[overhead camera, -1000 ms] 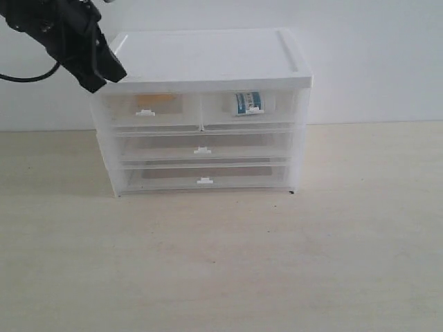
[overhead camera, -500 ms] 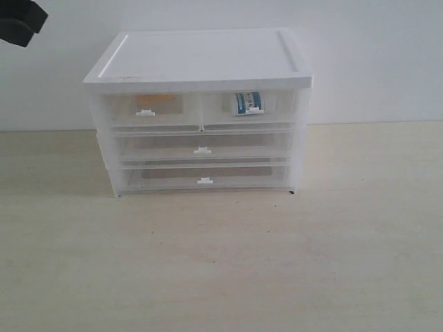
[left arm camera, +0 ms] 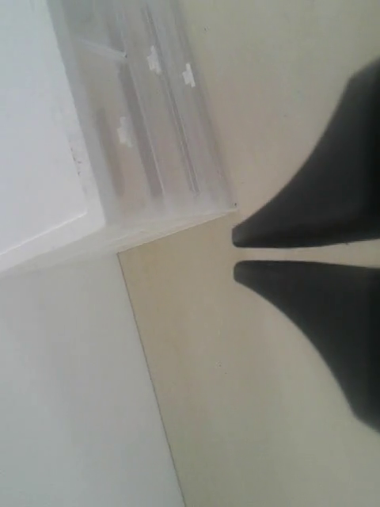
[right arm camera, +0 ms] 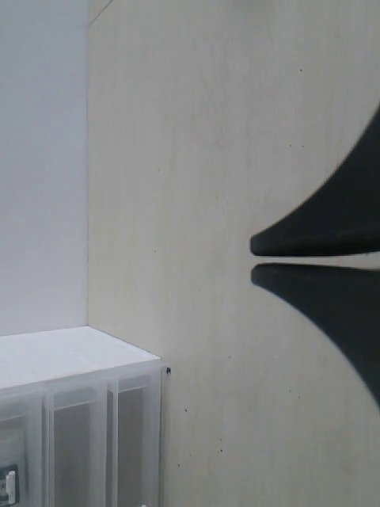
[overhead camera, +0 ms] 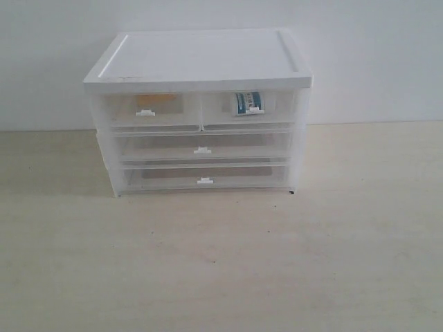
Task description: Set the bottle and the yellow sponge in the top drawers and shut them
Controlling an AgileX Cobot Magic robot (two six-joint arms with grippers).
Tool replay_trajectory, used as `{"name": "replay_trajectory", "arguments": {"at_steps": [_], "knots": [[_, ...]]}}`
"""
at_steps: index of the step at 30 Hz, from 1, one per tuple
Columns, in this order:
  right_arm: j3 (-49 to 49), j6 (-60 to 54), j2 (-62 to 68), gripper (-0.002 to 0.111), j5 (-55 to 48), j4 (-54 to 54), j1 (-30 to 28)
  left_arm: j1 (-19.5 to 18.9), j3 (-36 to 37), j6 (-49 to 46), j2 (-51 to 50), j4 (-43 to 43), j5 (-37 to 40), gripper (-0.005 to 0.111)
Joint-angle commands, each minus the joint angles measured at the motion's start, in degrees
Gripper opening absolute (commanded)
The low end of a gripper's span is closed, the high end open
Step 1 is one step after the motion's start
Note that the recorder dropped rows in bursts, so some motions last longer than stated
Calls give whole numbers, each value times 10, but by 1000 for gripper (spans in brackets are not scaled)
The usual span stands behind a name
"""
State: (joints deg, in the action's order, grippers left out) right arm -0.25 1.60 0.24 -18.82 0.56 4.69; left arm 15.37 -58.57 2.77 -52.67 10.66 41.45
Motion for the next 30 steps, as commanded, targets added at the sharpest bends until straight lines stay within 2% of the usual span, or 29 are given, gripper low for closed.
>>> {"name": "replay_trajectory", "arguments": {"at_steps": [1,5,13,18,27,30], "knots": [[2,-2,-2,1,4,0,-2,-2,51,7,74,10,-5,4],[2,-2,-2,1,4,0,-2,-2,77,7,129,6,57,4],[2,-2,-2,1,4,0,-2,-2,116,39,180,3,50,4],[2,-2,-2,1,4,0,-2,-2,151,38,200,3,-21,4],[2,-2,-2,1,4,0,-2,-2,272,38,237,7,-181,4],[2,-2,-2,1,4,0,-2,-2,311,38,263,7,-212,4]]}}
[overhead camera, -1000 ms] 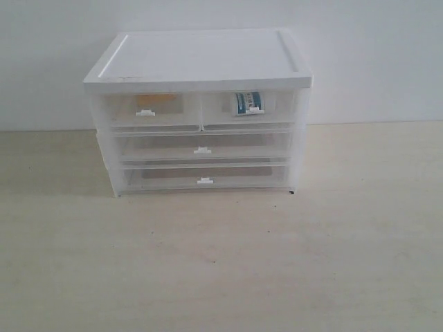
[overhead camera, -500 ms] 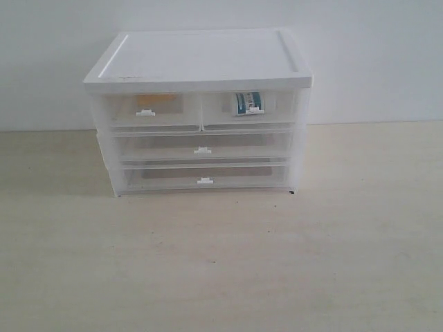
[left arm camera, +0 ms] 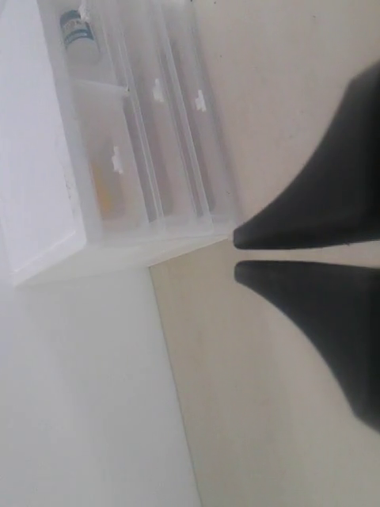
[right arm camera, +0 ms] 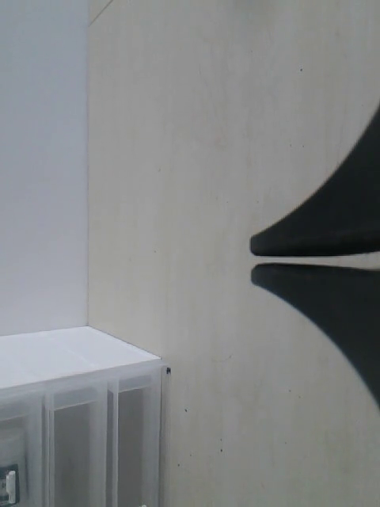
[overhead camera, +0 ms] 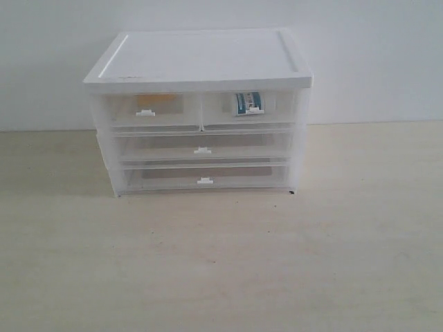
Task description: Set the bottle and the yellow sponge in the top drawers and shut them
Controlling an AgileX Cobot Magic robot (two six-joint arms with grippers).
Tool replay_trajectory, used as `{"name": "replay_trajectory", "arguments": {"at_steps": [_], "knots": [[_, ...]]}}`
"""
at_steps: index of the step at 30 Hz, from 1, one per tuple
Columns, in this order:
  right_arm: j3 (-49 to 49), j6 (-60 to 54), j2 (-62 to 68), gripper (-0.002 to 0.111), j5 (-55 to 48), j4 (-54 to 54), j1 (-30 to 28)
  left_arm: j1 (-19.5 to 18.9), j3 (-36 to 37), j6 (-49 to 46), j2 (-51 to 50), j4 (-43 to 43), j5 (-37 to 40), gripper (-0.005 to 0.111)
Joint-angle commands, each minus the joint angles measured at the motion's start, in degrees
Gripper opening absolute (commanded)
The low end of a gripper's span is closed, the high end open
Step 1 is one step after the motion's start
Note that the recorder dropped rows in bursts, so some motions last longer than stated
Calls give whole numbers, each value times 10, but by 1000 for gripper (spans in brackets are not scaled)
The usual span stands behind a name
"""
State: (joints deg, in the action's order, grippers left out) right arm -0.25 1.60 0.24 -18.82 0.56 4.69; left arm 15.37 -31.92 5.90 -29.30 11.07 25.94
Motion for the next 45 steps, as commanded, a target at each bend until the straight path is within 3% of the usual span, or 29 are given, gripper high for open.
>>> {"name": "replay_trajectory", "arguments": {"at_steps": [1,14,24,40,45], "knots": [[2,-2,-2,1,4,0,-2,-2,56,7,40,3,-59,4],[2,-2,-2,1,4,0,-2,-47,189,-34,195,-48,-63,4],[2,-2,-2,1,4,0,-2,-57,255,-34,289,-57,-66,4],[2,-2,-2,1,4,0,-2,-160,319,-44,293,-102,-101,4],[2,-2,-2,1,4,0,-2,-165,319,-44,293,-102,-107,4]]}}
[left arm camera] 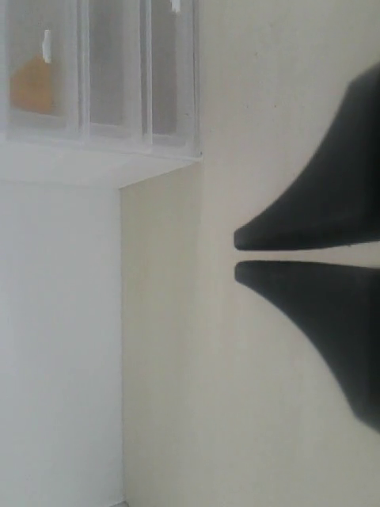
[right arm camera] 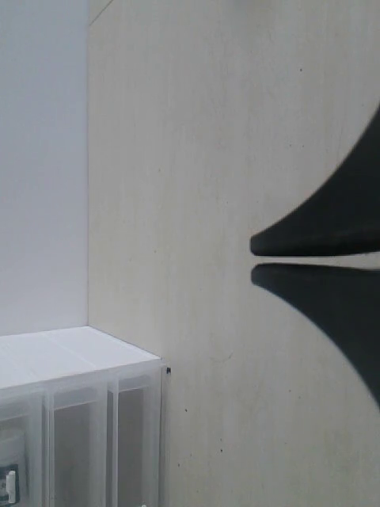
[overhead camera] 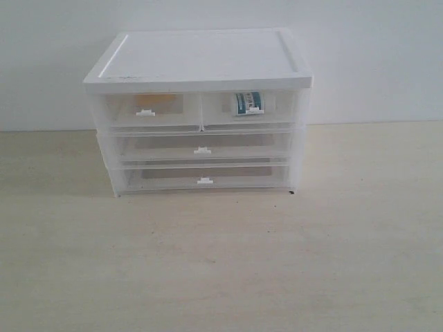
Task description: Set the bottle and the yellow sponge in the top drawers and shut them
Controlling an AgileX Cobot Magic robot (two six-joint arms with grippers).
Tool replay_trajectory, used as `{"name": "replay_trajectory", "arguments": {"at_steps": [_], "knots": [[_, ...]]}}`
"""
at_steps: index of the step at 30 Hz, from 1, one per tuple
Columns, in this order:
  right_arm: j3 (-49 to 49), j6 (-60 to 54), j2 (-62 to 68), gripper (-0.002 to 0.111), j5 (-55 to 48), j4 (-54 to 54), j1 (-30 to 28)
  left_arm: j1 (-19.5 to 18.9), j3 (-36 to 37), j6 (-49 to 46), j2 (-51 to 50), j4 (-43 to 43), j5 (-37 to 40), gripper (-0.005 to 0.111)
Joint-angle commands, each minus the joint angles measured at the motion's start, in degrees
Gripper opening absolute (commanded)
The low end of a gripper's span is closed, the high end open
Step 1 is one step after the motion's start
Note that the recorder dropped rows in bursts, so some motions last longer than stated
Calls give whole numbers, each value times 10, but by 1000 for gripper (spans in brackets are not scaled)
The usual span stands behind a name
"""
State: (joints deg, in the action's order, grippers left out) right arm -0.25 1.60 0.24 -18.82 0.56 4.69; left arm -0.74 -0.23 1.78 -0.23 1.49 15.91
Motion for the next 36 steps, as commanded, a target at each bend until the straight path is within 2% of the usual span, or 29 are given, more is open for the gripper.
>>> {"name": "replay_trajectory", "arguments": {"at_steps": [1,36], "knots": [[2,-2,-2,1,4,0,-2,-4,2,-3,2,-6,-7,4],[2,-2,-2,1,3,0,-2,-4,2,-18,2,-6,-4,4]]}}
